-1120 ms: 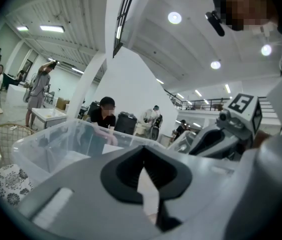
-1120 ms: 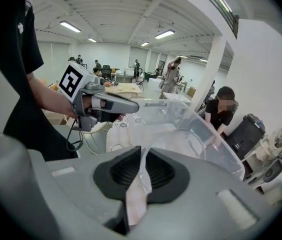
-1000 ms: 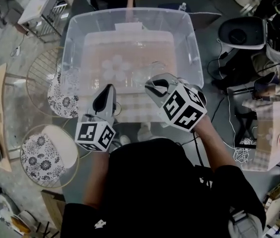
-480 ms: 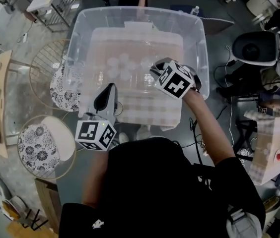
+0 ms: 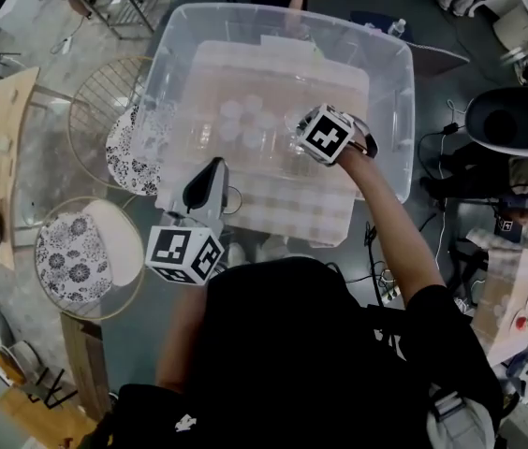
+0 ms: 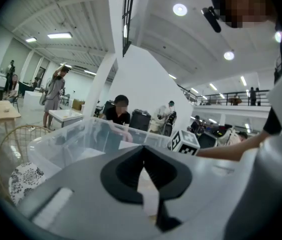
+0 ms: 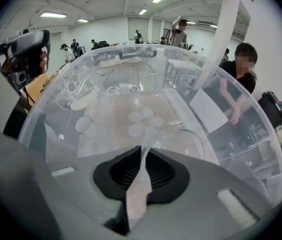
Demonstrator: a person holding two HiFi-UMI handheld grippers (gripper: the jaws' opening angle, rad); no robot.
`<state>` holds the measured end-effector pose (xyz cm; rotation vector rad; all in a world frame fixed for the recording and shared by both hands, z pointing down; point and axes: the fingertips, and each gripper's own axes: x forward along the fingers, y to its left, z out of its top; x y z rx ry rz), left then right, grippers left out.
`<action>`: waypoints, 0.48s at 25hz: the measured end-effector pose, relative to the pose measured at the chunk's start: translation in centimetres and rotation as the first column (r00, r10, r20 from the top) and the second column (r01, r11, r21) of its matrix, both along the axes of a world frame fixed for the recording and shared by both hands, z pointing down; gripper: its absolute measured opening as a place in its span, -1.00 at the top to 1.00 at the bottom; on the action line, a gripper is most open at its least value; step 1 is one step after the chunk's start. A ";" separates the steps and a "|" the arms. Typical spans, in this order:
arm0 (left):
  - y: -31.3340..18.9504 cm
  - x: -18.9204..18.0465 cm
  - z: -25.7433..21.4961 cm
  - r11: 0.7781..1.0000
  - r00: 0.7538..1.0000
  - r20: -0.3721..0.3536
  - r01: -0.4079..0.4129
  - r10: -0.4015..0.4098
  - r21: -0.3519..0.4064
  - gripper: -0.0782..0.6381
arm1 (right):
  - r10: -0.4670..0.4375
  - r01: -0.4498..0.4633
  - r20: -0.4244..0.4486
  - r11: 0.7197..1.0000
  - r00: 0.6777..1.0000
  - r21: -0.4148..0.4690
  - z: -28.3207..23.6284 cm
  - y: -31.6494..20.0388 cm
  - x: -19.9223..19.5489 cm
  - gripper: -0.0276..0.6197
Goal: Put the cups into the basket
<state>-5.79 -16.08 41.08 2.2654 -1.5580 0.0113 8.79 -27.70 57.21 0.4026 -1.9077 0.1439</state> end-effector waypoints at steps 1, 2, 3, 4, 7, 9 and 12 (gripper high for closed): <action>0.0 -0.2 0.1 1.000 1.000 0.003 0.007 -0.007 -0.004 0.76 | -0.001 0.001 -0.015 1.000 1.000 -0.009 0.7 -0.2 0.1 0.82; 0.0 -0.3 0.2 1.000 1.000 0.005 0.013 -0.013 -0.007 0.76 | -0.007 0.006 -0.028 1.000 1.000 -0.014 1.5 -0.4 0.1 0.82; 0.1 -0.4 0.2 1.000 1.000 0.008 0.019 -0.019 -0.009 0.76 | -0.017 0.016 -0.043 1.000 0.999 -0.018 2.1 -0.5 0.1 0.82; 0.1 -0.5 0.2 1.000 1.000 0.011 0.024 -0.024 -0.010 0.76 | -0.032 0.030 -0.058 0.999 0.998 -0.023 2.9 -0.6 0.1 0.82; 0.3 -0.8 0.3 0.999 0.999 0.017 0.041 -0.041 -0.013 0.76 | -0.096 0.092 -0.078 0.994 0.992 -0.053 5.1 -0.6 -0.6 0.82; 0.4 -1.0 0.5 0.998 0.998 0.022 0.053 -0.053 -0.017 0.76 | -0.113 0.106 -0.094 0.992 0.989 -0.075 6.7 -0.5 -0.5 0.82; 0.6 -1.3 0.6 0.997 0.997 0.028 0.069 -0.069 -0.023 0.76 | -0.121 0.110 -0.133 0.990 0.984 -0.086 8.7 -0.5 0.2 0.82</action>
